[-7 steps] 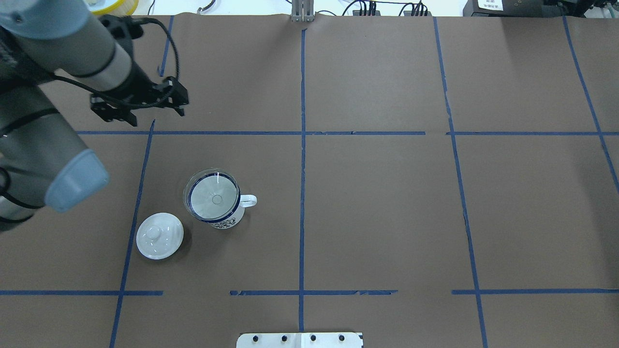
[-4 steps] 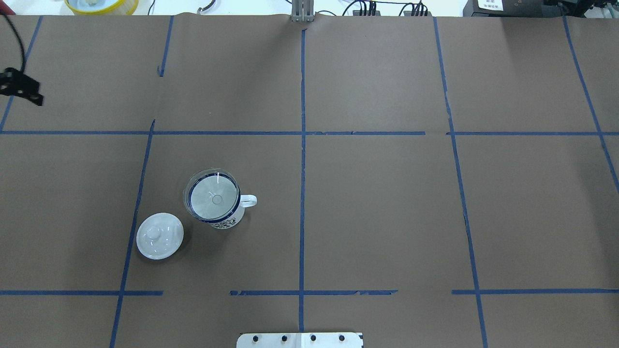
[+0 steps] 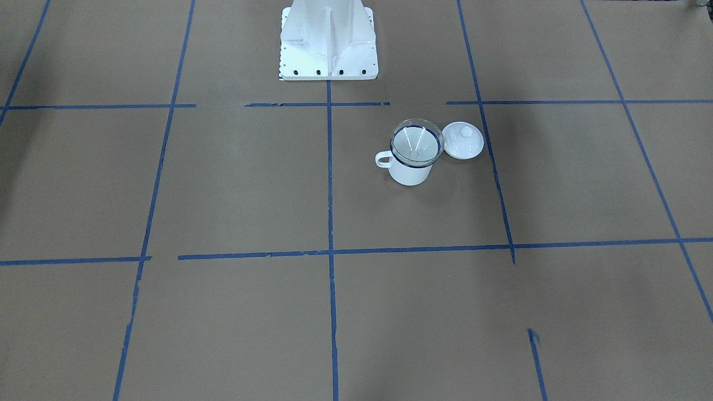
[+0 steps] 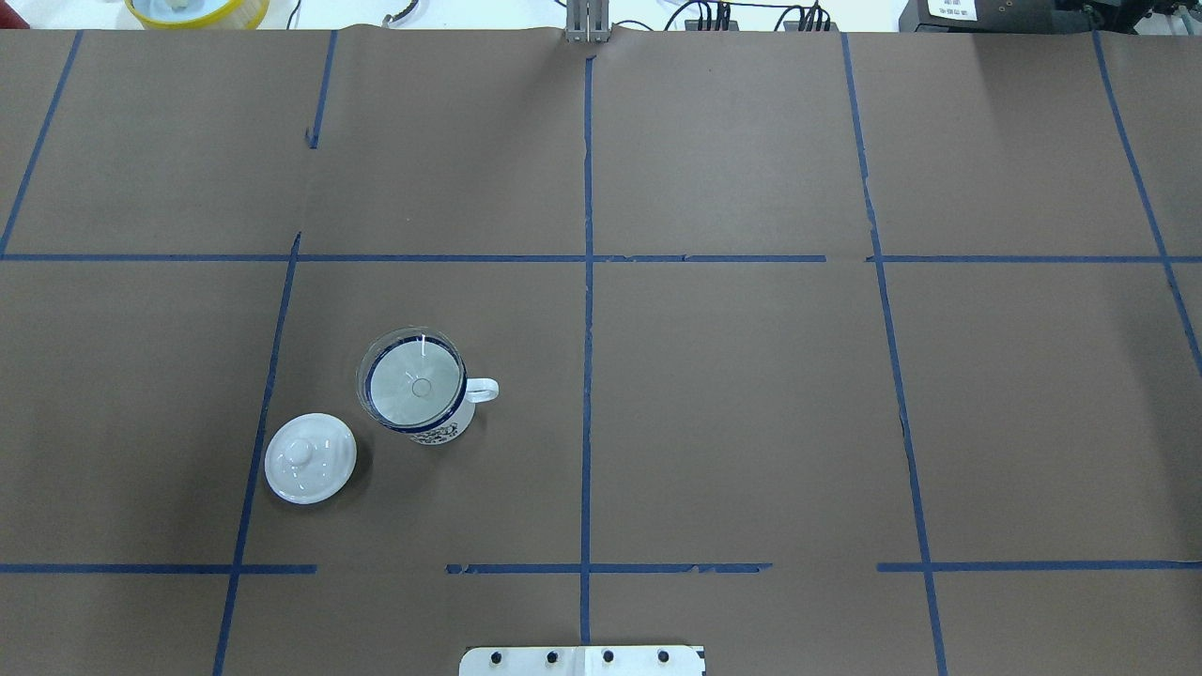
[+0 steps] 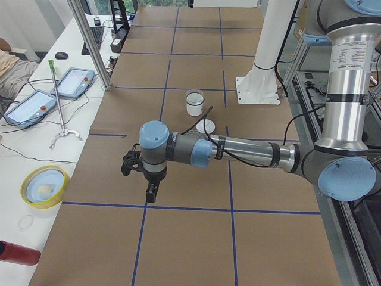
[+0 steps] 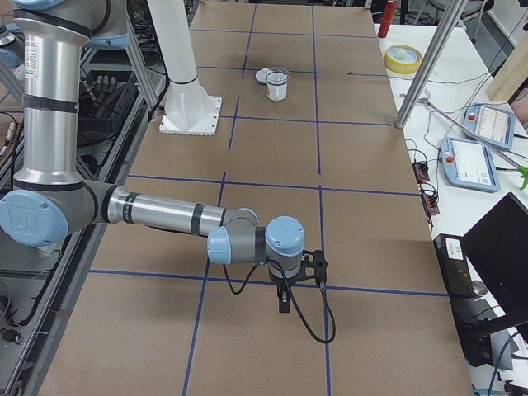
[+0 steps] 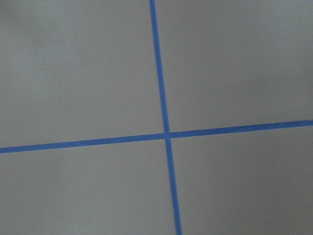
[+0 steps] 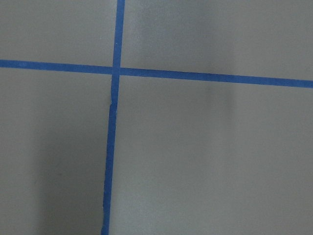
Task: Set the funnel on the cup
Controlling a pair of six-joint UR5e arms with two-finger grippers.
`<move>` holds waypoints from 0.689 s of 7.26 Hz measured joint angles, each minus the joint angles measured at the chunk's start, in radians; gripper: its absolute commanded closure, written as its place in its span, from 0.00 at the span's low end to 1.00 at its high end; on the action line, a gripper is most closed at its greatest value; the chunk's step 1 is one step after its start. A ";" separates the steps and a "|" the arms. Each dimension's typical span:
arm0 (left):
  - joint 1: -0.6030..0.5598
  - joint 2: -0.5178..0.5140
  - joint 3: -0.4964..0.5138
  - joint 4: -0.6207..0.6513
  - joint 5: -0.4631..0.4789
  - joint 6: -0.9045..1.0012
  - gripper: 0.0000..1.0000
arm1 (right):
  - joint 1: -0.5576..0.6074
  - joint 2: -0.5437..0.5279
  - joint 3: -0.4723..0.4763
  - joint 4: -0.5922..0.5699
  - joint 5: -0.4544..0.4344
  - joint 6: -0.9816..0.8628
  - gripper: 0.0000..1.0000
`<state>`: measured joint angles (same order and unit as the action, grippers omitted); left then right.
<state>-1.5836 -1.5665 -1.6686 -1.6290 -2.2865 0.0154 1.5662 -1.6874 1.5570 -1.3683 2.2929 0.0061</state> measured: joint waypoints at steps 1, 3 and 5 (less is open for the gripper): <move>-0.014 0.009 0.005 0.002 -0.045 0.018 0.00 | 0.000 0.000 0.000 0.000 0.000 0.000 0.00; -0.020 0.020 0.004 0.006 -0.090 0.025 0.00 | 0.000 0.000 0.000 0.000 -0.001 0.000 0.00; -0.021 0.047 0.003 0.004 -0.090 0.027 0.00 | 0.000 0.000 0.000 0.000 0.000 0.000 0.00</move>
<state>-1.6041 -1.5200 -1.6655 -1.6248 -2.3766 0.0423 1.5662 -1.6874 1.5570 -1.3683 2.2927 0.0061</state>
